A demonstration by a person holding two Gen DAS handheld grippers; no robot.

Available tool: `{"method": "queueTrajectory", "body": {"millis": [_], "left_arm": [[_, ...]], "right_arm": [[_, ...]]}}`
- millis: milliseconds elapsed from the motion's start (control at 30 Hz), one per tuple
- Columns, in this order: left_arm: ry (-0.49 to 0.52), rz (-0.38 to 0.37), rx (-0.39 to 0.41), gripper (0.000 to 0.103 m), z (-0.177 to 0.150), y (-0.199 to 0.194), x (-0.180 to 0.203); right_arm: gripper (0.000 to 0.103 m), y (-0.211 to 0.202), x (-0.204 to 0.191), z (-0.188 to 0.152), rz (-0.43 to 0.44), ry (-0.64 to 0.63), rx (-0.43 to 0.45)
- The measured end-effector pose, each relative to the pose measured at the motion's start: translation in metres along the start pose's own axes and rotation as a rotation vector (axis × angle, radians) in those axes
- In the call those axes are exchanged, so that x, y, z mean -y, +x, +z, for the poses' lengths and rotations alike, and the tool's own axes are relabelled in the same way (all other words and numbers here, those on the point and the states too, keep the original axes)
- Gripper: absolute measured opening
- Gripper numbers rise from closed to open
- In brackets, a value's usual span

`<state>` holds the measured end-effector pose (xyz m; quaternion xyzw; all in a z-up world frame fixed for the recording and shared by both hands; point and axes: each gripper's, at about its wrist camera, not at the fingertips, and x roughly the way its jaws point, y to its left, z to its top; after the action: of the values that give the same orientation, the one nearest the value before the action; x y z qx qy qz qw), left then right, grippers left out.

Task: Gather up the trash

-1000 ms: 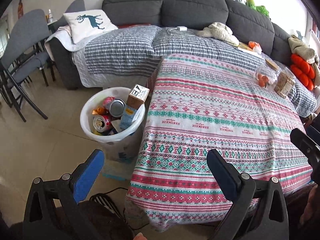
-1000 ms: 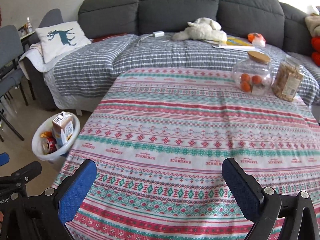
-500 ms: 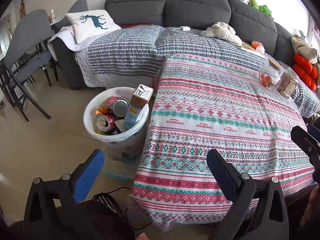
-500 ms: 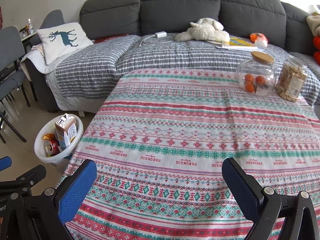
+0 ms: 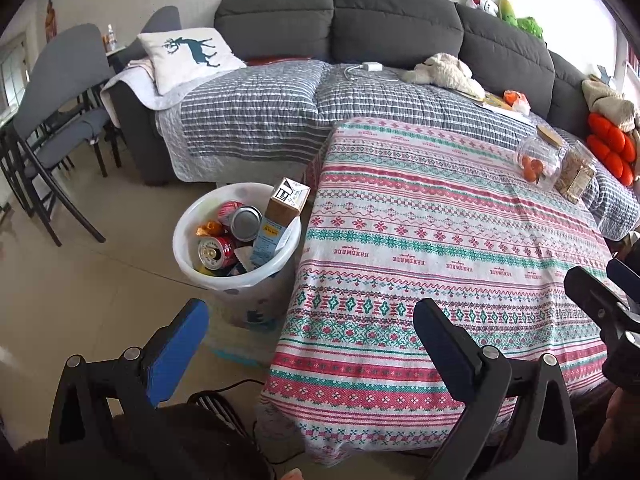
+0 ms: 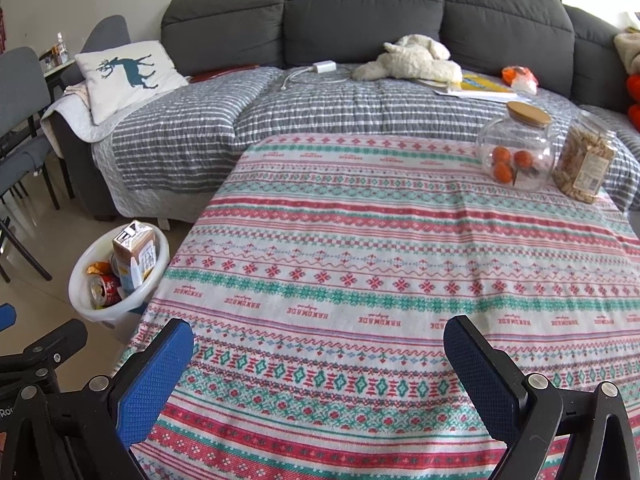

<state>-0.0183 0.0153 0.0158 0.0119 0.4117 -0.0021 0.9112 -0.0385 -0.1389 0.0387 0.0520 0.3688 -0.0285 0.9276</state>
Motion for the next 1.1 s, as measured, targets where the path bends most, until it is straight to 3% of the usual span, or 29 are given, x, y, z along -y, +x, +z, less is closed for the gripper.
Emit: {"method": "queueTrajectory", "body": {"millis": [1100], "left_arm": [[-0.002, 0.065, 0.014, 0.103, 0.0000, -0.0018, -0.0080]], "right_arm": [[0.103, 0.0060, -0.0096, -0.0025, 0.005, 0.015, -0.023]]}}
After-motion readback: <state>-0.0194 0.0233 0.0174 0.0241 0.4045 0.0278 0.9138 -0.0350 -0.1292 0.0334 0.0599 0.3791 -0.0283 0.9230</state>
